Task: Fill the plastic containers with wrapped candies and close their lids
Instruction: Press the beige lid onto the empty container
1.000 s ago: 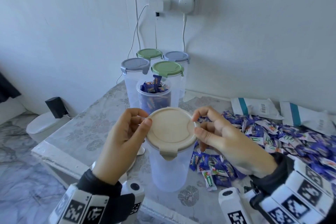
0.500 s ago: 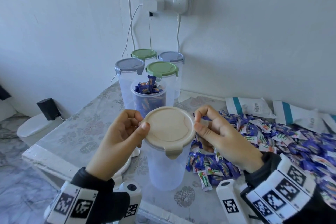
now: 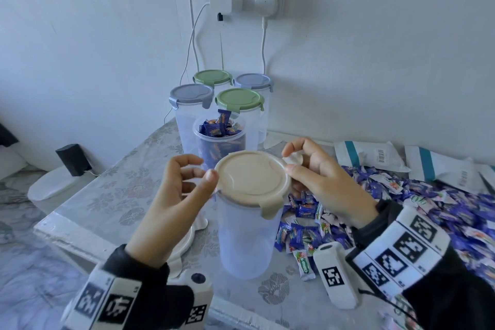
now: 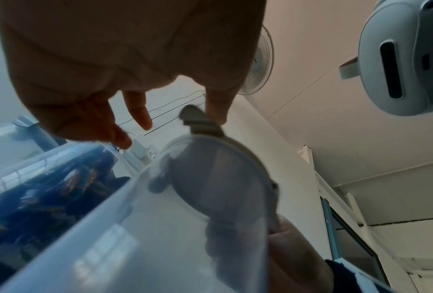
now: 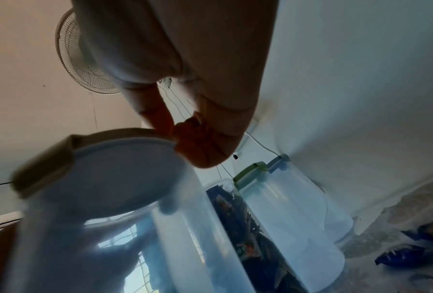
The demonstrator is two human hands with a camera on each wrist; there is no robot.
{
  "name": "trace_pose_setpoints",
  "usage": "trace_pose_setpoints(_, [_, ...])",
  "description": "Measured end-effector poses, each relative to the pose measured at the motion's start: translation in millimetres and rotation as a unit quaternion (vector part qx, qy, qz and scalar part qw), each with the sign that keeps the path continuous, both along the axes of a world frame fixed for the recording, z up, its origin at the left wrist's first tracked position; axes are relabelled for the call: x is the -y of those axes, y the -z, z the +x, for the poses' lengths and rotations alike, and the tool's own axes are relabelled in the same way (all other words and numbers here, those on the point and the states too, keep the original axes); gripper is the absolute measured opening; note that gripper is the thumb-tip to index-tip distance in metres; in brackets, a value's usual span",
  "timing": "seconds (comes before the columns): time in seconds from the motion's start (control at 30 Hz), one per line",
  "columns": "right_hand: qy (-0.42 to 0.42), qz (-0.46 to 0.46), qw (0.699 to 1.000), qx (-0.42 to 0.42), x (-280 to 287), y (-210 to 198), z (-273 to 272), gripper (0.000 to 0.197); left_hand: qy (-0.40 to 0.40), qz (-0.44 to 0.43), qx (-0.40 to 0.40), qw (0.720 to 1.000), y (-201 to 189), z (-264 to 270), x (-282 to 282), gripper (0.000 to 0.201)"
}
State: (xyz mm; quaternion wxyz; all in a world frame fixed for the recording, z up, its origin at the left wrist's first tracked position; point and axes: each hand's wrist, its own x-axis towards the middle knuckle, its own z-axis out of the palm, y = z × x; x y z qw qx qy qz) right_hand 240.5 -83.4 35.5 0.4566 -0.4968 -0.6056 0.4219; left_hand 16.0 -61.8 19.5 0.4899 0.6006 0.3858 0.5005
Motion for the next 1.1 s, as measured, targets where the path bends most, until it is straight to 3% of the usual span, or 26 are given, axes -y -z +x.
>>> trace_pose_setpoints(0.17, [-0.040, -0.029, 0.999, 0.014, -9, -12, -6, 0.017, 0.044, -0.048, 0.009, 0.998, -8, 15, -8, 0.026])
trace_pose_setpoints(0.3, [0.000, -0.004, 0.998, 0.069, -9, -8, -10, 0.014, 0.061, -0.036, -0.005, 0.997, -10, 9, -10, 0.031])
trace_pose_setpoints(0.43, [0.052, 0.014, 0.997, 0.053, -2, -5, -10, 0.013, 0.068, -0.068, -0.023, 0.995, -9, 8, -8, 0.043])
trace_pose_setpoints(0.53, [0.057, 0.018, 0.996, 0.059, 7, -5, -8, 0.014, 0.072, -0.077, -0.035, 0.994, -9, 11, -2, 0.040])
trace_pose_setpoints(0.67, [0.037, -0.019, 0.998, 0.052, 19, -6, -3, 0.011, 0.027, -0.083, 0.005, 0.996, -9, 12, 0, 0.037])
trace_pose_setpoints(0.77, [0.024, -0.045, 0.998, 0.032, 25, -6, 1, 0.013, 0.049, -0.067, 0.010, 0.996, -10, 14, 5, 0.040])
trace_pose_setpoints(0.97, [-0.038, -0.095, 0.994, -0.043, 27, -6, 4, 0.020, 0.064, -0.023, -0.022, 0.997, -10, 16, 8, 0.026])
trace_pose_setpoints(1.1, [-0.046, -0.090, 0.994, -0.029, 27, -9, 3, 0.016, 0.059, -0.019, -0.030, 0.998, -9, 14, 8, 0.023])
